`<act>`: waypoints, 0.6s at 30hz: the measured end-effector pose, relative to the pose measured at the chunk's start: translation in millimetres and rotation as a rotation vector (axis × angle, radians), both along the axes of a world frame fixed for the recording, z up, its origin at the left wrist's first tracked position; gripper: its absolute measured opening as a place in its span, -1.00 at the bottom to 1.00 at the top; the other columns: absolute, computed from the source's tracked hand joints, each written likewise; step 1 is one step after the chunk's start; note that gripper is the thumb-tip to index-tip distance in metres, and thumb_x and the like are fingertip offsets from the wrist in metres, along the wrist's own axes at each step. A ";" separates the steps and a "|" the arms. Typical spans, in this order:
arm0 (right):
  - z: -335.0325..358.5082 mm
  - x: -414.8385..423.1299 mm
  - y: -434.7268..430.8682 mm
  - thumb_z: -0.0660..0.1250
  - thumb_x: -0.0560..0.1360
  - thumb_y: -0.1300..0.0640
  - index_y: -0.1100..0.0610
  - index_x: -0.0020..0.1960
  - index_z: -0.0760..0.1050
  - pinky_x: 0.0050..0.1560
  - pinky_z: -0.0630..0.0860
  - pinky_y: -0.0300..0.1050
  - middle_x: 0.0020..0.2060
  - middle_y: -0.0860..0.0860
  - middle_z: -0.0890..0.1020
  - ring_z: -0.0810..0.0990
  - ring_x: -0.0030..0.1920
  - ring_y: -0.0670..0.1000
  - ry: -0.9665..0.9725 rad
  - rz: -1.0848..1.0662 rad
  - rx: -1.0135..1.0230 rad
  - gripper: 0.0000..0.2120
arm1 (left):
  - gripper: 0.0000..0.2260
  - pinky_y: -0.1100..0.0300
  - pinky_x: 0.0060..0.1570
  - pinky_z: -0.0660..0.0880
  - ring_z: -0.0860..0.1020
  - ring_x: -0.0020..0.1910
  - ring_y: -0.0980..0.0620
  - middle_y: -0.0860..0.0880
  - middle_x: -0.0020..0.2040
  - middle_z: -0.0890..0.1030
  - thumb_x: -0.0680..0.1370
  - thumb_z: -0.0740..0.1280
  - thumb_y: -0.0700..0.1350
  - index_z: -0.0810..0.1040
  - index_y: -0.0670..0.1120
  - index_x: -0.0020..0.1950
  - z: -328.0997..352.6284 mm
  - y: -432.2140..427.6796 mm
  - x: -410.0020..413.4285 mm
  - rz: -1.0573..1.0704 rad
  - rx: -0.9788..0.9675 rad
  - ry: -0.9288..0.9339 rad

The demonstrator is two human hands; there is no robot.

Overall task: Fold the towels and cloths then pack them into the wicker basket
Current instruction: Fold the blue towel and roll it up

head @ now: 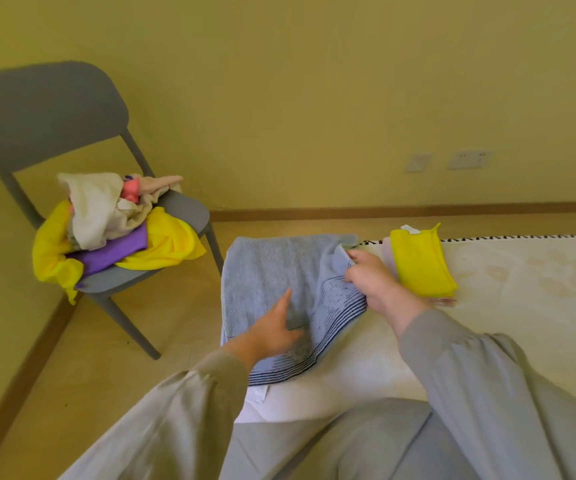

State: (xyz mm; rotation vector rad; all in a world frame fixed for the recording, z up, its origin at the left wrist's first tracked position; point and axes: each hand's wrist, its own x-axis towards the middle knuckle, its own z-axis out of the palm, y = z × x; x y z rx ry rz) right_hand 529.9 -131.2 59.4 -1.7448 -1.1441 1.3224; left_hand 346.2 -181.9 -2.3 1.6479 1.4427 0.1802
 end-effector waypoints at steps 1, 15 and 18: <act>15.1 -4.8 2.0 0.12 0.46 0.47 0.11 0.13 0.50 -0.15 0.49 -0.13 -0.12 0.11 0.57 0.55 -0.14 0.09 0.016 0.058 0.017 -0.60 | -0.24 0.08 0.40 0.21 0.20 0.49 -0.10 -0.11 0.55 0.11 0.58 0.29 -0.11 -0.20 0.03 0.56 10.0 1.2 -0.8 0.053 -0.018 -0.055; 230.4 -81.1 -19.7 0.07 0.38 0.46 0.03 -0.03 0.67 -0.24 0.51 -0.32 -0.13 0.00 0.68 0.58 -0.21 -0.10 -0.436 0.718 0.430 -0.49 | -0.46 0.44 0.14 0.32 0.38 0.23 0.22 0.03 0.43 0.28 0.61 0.21 -0.21 0.12 -0.01 0.55 183.0 -3.6 -82.8 0.495 0.479 -0.297; 258.3 -97.8 -38.7 0.06 0.36 0.46 0.05 -0.05 0.67 -0.11 0.55 -0.18 -0.08 0.04 0.69 0.61 -0.10 0.00 -0.495 0.787 0.506 -0.50 | -0.36 0.40 0.19 0.35 0.38 0.24 0.26 0.14 0.42 0.28 0.51 0.37 -0.20 0.20 0.07 0.52 216.4 -18.2 -94.2 0.344 0.374 -0.383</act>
